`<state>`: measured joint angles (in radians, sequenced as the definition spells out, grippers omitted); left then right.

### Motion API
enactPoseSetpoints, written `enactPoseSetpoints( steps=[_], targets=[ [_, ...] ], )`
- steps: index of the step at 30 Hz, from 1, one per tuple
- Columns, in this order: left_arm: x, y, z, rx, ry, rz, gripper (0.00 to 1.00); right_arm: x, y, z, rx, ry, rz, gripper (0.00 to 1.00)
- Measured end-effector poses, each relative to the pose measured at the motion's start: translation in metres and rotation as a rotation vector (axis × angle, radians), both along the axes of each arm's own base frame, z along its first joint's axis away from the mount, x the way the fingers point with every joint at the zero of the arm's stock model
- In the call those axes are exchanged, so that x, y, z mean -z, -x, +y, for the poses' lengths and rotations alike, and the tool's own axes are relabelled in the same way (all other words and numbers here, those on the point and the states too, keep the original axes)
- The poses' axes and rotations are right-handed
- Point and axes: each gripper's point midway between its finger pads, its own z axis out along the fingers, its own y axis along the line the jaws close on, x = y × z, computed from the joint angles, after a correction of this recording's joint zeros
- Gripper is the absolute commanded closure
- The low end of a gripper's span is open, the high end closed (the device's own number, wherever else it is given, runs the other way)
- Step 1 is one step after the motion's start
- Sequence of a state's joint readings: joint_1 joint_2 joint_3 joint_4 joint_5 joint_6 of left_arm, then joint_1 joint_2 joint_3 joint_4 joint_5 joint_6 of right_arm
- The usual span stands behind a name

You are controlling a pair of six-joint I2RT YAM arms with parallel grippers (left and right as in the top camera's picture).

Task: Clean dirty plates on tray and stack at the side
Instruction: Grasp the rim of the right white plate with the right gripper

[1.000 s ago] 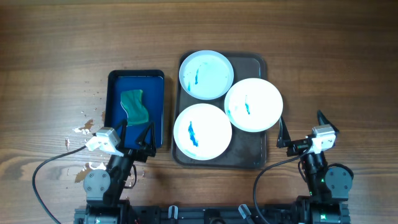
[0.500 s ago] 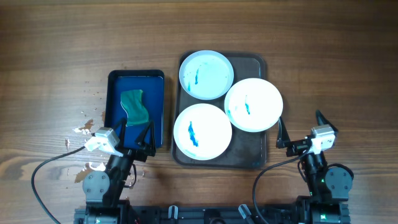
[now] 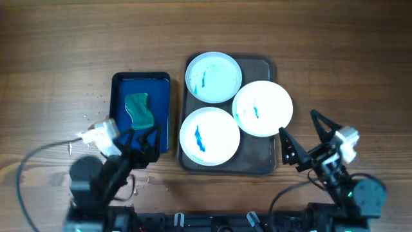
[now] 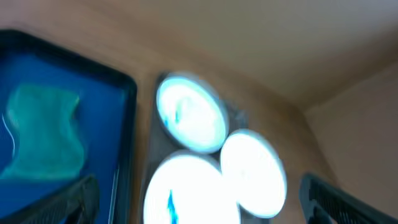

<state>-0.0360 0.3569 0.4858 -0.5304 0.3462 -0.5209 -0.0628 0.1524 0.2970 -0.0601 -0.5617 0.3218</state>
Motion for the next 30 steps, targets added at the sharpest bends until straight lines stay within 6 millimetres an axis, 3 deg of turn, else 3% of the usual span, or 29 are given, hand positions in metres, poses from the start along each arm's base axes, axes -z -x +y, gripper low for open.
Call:
enactPoseSetpoints(
  steps=[1, 6, 9, 11, 13, 16, 17, 19, 21, 22, 25, 27, 28, 30],
  targets=[
    [-0.010, -0.004, 0.000, 0.004, -0.020, 0.048, 0.00, -0.012, -0.003, 0.001, -0.007, -0.001, 0.056, 0.01],
    [-0.037, -0.022, 0.003, 0.033, -0.105, 0.413, 0.00, -0.019, -0.029, 0.013, -0.113, -0.008, 0.542, 0.00],
    [-0.038, -0.037, 0.001, 0.071, -0.135, 0.478, 0.00, -0.018, -0.055, 0.021, -0.182, -0.064, 0.689, 0.00],
    [-0.027, -0.034, -0.002, 0.103, -0.130, 0.541, 0.00, 0.010, -0.062, 0.032, -0.263, -0.101, 0.832, 0.00],
    [-0.024, -0.034, -0.004, 0.118, -0.127, 0.552, 0.00, 0.041, -0.057, 0.044, -0.302, -0.074, 0.971, 0.00],
    [-0.023, -0.034, -0.004, 0.116, -0.132, 0.554, 0.00, 0.106, -0.032, 0.079, -0.310, 0.166, 1.208, 0.04],
    [-0.023, -0.034, -0.002, 0.108, -0.141, 0.556, 0.00, 0.118, -0.026, 0.086, -0.296, 0.235, 1.240, 0.20],
    [-0.020, -0.034, 0.004, 0.083, -0.167, 0.566, 0.00, 0.151, -0.011, 0.112, -0.289, 0.403, 1.304, 0.39],
    [-0.018, -0.034, 0.009, 0.062, -0.188, 0.569, 0.00, 0.175, -0.011, 0.126, -0.255, 0.471, 1.333, 0.41],
    [-0.018, -0.034, 0.011, 0.054, -0.196, 0.571, 0.00, 0.187, -0.013, 0.130, -0.233, 0.487, 1.353, 0.45],
    [-0.016, -0.036, 0.020, 0.014, -0.237, 0.573, 0.00, 0.234, -0.008, 0.128, -0.164, 0.552, 1.486, 0.42],
    [-0.015, -0.036, 0.022, 0.006, -0.244, 0.573, 0.00, 0.254, -0.010, 0.122, -0.112, 0.579, 1.525, 0.41],
    [-0.015, -0.036, 0.022, 0.006, -0.244, 0.573, 0.00, 0.257, -0.012, 0.121, -0.093, 0.583, 1.527, 0.44],
    [-0.015, -0.036, 0.022, 0.004, -0.246, 0.574, 0.01, 0.265, -0.022, 0.121, -0.060, 0.587, 1.496, 0.64]
  ],
)
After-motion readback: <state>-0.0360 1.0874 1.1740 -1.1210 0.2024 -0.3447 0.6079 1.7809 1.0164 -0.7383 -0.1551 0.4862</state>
